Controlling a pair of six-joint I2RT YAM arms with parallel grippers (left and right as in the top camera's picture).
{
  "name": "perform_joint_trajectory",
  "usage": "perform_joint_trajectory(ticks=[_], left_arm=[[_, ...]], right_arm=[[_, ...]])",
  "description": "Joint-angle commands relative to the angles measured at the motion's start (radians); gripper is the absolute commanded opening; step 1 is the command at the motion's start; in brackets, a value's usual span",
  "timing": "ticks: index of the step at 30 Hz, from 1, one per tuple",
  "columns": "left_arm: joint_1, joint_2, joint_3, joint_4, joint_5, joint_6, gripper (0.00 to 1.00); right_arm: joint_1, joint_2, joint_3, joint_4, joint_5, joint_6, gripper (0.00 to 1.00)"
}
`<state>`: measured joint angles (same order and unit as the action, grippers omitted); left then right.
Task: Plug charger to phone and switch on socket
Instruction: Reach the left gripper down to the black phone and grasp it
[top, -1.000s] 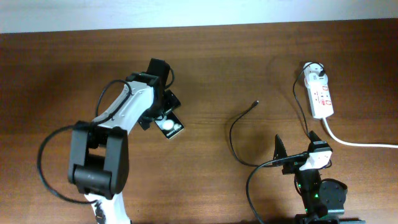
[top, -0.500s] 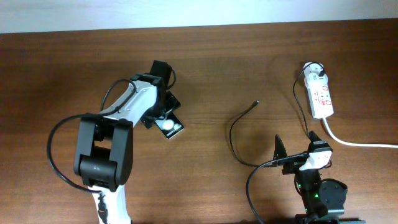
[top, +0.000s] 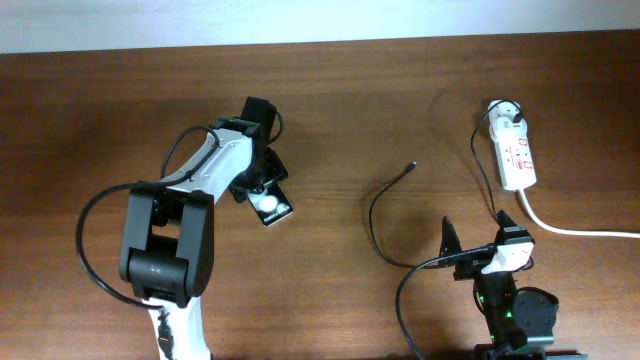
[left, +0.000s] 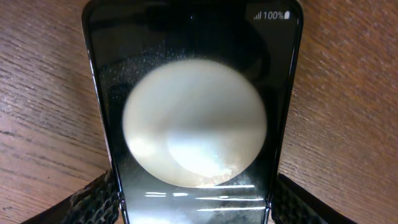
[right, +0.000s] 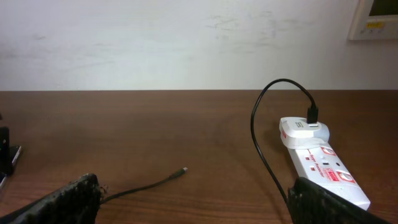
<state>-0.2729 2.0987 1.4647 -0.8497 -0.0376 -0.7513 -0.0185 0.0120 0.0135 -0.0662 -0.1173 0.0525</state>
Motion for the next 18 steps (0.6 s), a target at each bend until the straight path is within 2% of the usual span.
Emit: perform_joint_trajectory(ticks=[1,4,5,6,13,15,18], left_arm=[[-0.004,0.066,-0.018,0.000,0.016,0.174,0.70],[-0.013,0.095,-0.019,0.000,0.016,0.192,0.82],[-0.014,0.097,-0.021,0.000,0.016,0.192,0.94],[-0.014,0.097,-0.021,0.000,0.016,0.192,0.99],[-0.017,0.097,-0.022,-0.023,0.016,0.200,1.00],[-0.020,0.097,-0.022,-0.023,0.016,0.235,0.92],[-0.022,0.097,-0.022,-0.023,0.016,0.234,0.69]], right_arm=[[0.005,-0.006,-0.008,-0.001,0.005,0.004,0.99],[0.005,-0.006,-0.008,-0.001,0.005,0.004,0.99],[0.005,-0.006,-0.008,-0.001,0.005,0.004,0.99],[0.005,-0.006,-0.008,-0.001,0.005,0.004,0.99],[0.005,-0.006,-0.008,-0.001,0.005,0.004,0.99],[0.005,-0.006,-0.008,-0.001,0.005,0.004,0.99],[0.005,-0.006,-0.008,-0.001,0.005,0.004,0.99]])
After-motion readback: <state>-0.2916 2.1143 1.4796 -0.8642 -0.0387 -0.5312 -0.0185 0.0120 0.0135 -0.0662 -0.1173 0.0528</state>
